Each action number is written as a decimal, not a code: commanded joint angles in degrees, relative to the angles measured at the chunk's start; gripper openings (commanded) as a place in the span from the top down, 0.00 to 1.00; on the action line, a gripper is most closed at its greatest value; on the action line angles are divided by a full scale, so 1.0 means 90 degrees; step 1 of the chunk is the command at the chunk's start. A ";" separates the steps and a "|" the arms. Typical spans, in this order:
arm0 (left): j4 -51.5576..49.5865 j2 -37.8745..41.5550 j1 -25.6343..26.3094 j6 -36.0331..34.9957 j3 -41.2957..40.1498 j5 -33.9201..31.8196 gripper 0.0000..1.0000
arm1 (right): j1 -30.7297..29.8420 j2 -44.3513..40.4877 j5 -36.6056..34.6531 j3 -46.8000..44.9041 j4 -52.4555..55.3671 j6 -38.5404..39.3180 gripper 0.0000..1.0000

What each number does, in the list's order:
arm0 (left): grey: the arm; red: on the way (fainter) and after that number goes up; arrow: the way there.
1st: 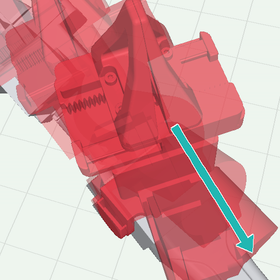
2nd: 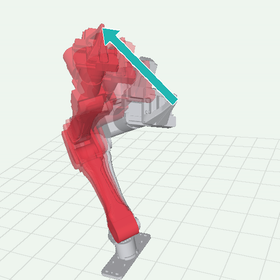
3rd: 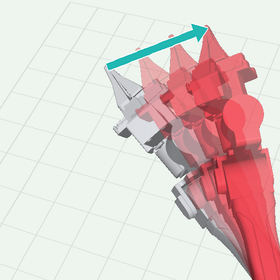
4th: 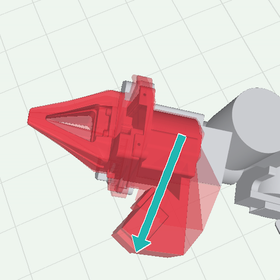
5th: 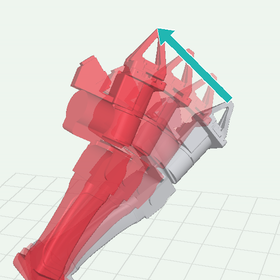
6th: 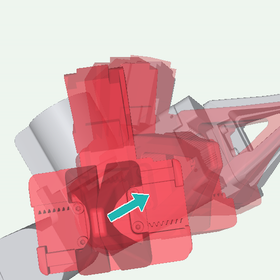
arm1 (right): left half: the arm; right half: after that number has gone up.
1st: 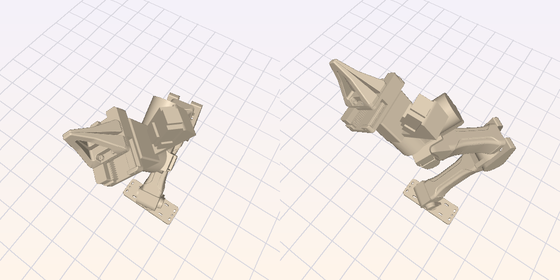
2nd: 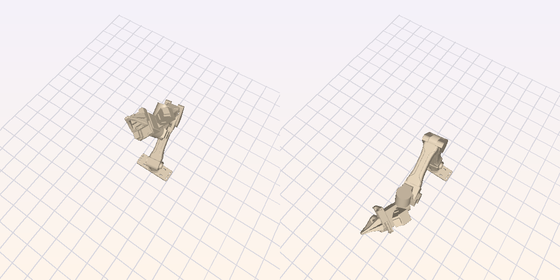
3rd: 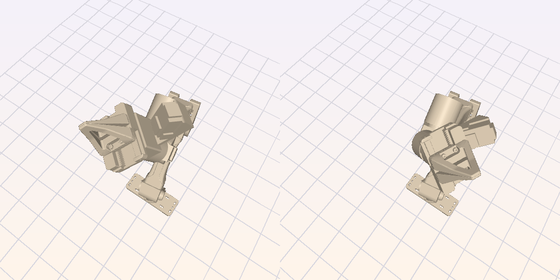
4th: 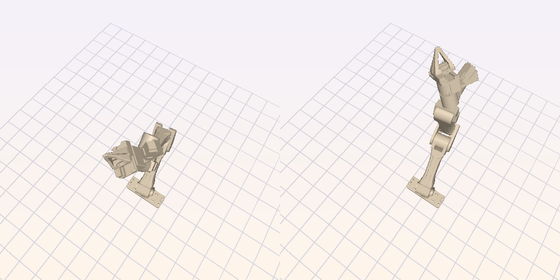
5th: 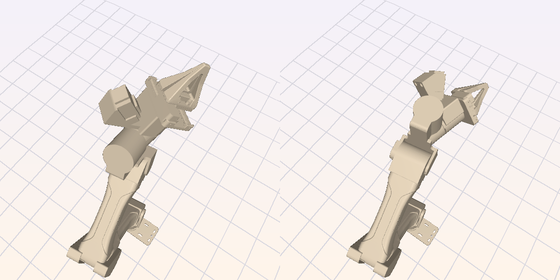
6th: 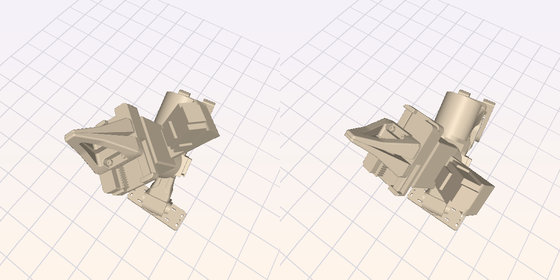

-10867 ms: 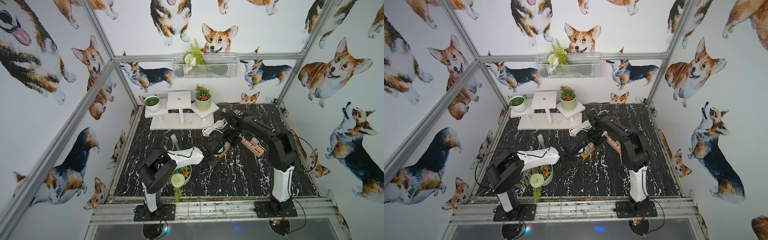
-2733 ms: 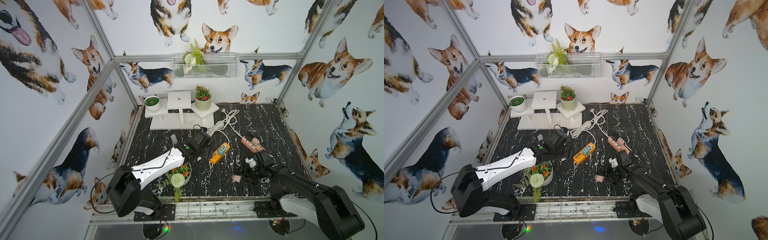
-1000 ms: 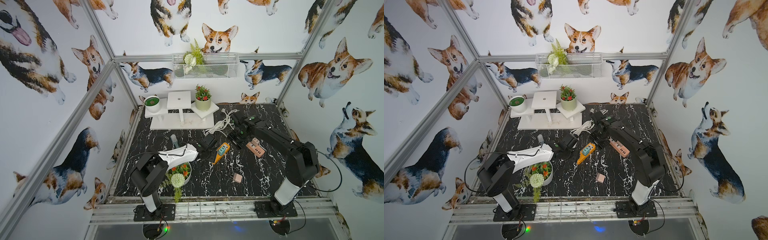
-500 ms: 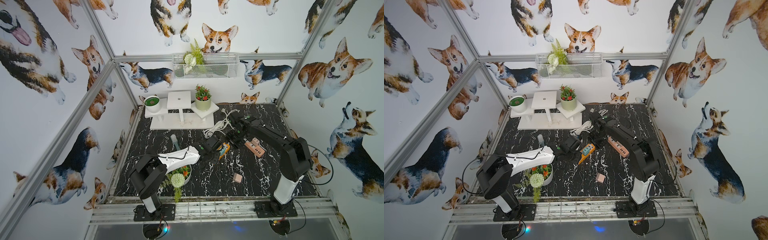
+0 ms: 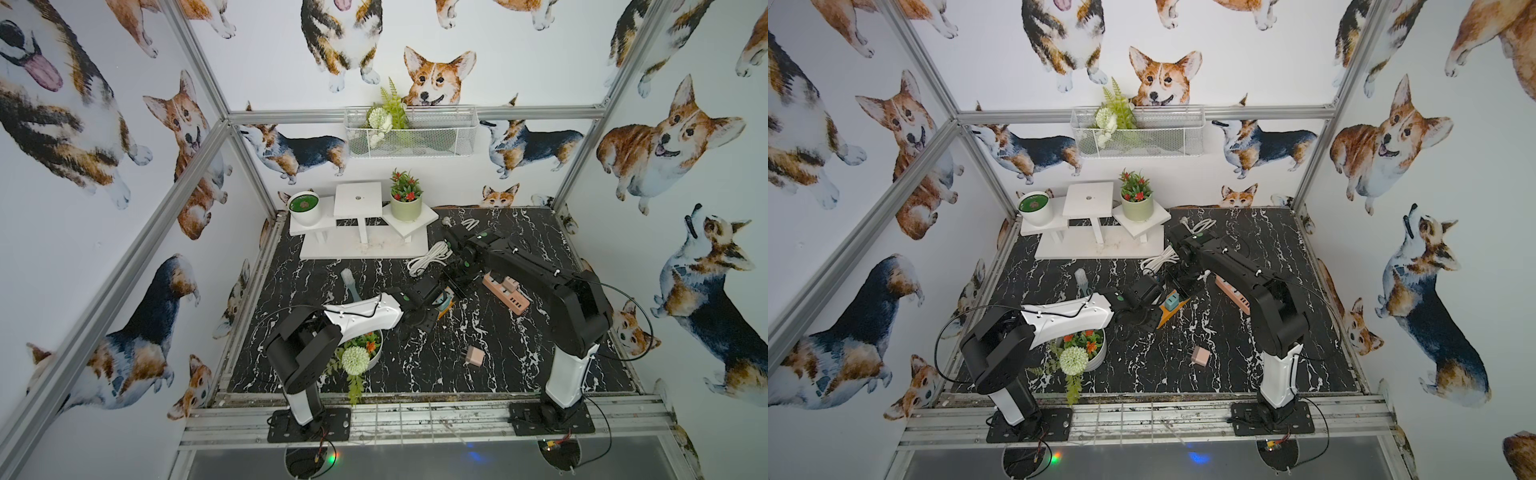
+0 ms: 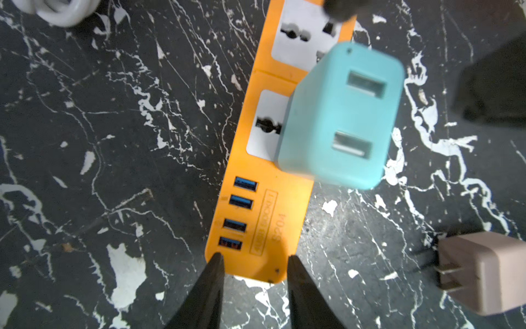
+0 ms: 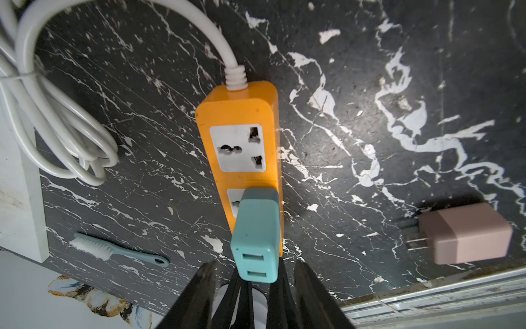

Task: Pull the plug off the socket
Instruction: Remove the plug from the socket.

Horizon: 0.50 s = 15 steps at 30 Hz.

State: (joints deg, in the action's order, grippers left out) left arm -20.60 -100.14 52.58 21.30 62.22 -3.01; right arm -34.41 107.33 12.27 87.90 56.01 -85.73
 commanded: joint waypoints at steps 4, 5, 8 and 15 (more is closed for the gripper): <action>-0.0142 -0.0085 0.0002 -0.0055 -0.0085 0.0024 0.61 | -0.0043 0.0277 0.0047 0.0146 -0.0024 -0.0125 0.49; -0.0133 -0.0069 0.0002 -0.0056 -0.0105 0.0031 0.61 | -0.0048 0.0336 0.0043 0.0201 0.0031 -0.0094 0.49; -0.0135 -0.0060 0.0003 -0.0072 -0.0106 0.0022 0.61 | -0.0059 0.0388 0.0099 0.0149 -0.0019 -0.0112 0.49; -0.0153 -0.0089 0.0001 -0.0104 -0.0062 0.0022 0.62 | -0.0143 0.0478 0.0246 0.0070 -0.0159 -0.0142 0.50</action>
State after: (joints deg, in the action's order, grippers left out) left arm -19.05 -100.31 52.58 21.17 61.76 -3.53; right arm -34.89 111.15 12.23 88.73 55.02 -86.89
